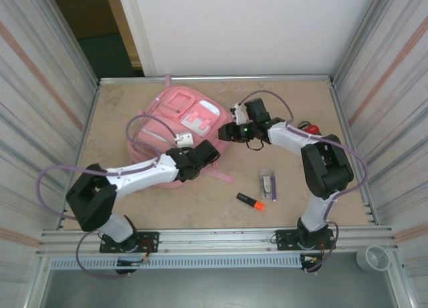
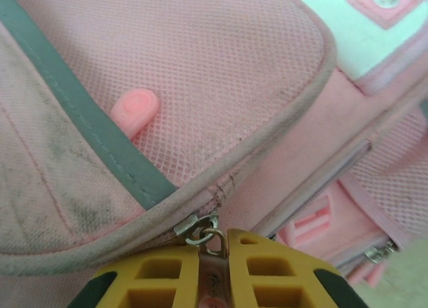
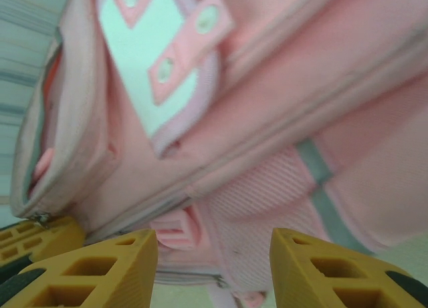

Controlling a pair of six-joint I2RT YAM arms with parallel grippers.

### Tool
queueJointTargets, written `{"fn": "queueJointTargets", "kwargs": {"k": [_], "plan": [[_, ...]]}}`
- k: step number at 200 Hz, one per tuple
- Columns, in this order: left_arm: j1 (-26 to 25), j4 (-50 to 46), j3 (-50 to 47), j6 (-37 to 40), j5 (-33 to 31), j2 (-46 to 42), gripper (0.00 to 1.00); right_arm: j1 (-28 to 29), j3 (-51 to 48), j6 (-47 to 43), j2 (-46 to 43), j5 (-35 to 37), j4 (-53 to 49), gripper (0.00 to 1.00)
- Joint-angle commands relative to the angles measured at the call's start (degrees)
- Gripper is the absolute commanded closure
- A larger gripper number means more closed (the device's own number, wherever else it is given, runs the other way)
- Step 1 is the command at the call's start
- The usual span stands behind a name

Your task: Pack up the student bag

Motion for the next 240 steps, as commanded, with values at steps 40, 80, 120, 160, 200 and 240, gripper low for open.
{"fn": "queueJointTargets", "kwargs": {"k": [40, 80, 120, 160, 200, 240], "plan": [[3.99, 12.96, -8.40, 7.67, 18.46, -9.96, 1.00, 5.90, 14.76, 8.36, 10.68, -7.87, 5.75, 0.58], [7.00, 14.98, -10.30, 9.62, 26.58, -13.41, 1.00, 5.21, 19.64, 8.96, 19.40, 1.43, -6.80, 0.70], [13.33, 15.58, -15.16, 10.50, 36.15, -18.64, 1.00, -1.29, 17.38, 9.85, 22.74, 10.73, -12.87, 0.77], [18.87, 12.19, -16.66, 14.00, 39.10, -22.63, 1.00, -3.16, 18.26, 6.98, 22.25, 15.55, -16.64, 0.79], [22.18, 9.70, -17.27, 17.54, 39.99, -25.58, 1.00, -3.84, 19.61, 3.90, 23.32, 18.95, -20.00, 0.79], [22.32, 8.48, -17.12, 20.83, 40.31, -25.20, 1.00, -4.09, 19.94, 0.89, 22.10, 16.82, -19.28, 0.77]]}}
